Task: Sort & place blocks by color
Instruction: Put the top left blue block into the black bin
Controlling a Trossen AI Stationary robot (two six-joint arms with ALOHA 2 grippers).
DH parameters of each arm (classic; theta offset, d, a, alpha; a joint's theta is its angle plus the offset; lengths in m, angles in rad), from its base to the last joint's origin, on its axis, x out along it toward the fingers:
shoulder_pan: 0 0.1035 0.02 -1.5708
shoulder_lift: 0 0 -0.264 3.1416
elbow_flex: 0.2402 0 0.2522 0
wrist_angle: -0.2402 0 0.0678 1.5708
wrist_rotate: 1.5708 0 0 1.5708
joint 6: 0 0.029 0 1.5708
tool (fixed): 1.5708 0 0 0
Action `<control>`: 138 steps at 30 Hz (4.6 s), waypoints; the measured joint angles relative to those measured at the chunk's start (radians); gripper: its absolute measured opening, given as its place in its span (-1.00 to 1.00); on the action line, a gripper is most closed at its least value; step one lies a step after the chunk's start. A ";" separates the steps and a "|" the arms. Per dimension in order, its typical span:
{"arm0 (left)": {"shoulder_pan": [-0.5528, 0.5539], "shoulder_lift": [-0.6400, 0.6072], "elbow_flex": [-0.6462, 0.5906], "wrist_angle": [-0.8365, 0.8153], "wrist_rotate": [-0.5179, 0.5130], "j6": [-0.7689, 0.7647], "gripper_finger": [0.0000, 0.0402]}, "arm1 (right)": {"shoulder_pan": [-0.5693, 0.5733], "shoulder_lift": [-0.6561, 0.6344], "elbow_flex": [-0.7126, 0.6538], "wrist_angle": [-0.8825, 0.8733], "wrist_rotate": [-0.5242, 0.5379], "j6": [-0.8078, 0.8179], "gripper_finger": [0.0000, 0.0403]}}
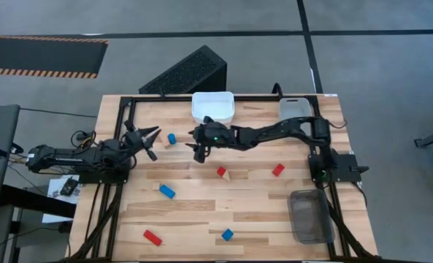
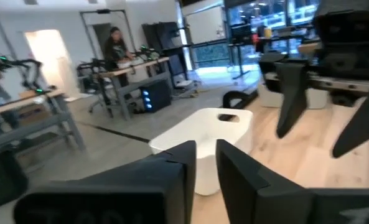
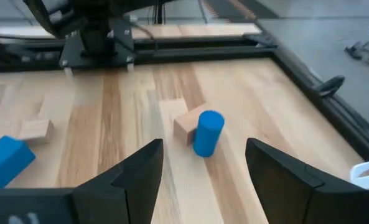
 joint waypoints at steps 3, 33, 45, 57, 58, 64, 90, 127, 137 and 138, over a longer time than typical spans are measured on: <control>0.000 0.000 0.000 -0.024 0.032 -0.028 -0.55 | 0.000 0.020 0.039 -0.032 -0.007 0.000 0.27; 0.001 0.000 0.000 -0.073 -0.121 -0.018 -0.43 | -0.070 0.405 0.548 -0.191 -0.092 -0.032 0.65; 0.001 0.000 0.000 -0.085 -0.121 -0.036 -0.43 | -0.105 0.445 0.616 -0.268 -0.084 0.154 0.61; 0.002 0.000 0.000 -0.079 -0.121 -0.039 -0.43 | -0.087 0.496 0.613 -0.245 -0.109 0.141 0.58; 0.002 0.000 0.000 -0.079 -0.121 -0.039 -0.43 | -0.087 0.496 0.614 -0.234 -0.110 0.133 0.58; 0.002 0.000 0.000 -0.079 -0.121 -0.038 -0.43 | -0.087 0.500 0.615 -0.217 -0.110 0.119 0.57; 0.002 0.000 0.000 -0.061 -0.122 0.009 -0.43 | -0.091 0.402 0.615 -0.406 -0.174 0.086 -0.36; 0.002 0.000 0.000 0.074 0.335 -0.076 -0.43 | 0.168 -0.077 0.615 -1.498 0.036 0.203 -0.40; 0.002 0.000 0.000 0.102 0.370 -0.086 -0.43 | 0.199 -0.402 0.108 -1.325 0.104 0.411 -0.39; 0.002 0.000 0.000 0.102 0.370 -0.085 -0.43 | 0.197 -0.451 0.045 -1.299 0.103 0.449 -0.39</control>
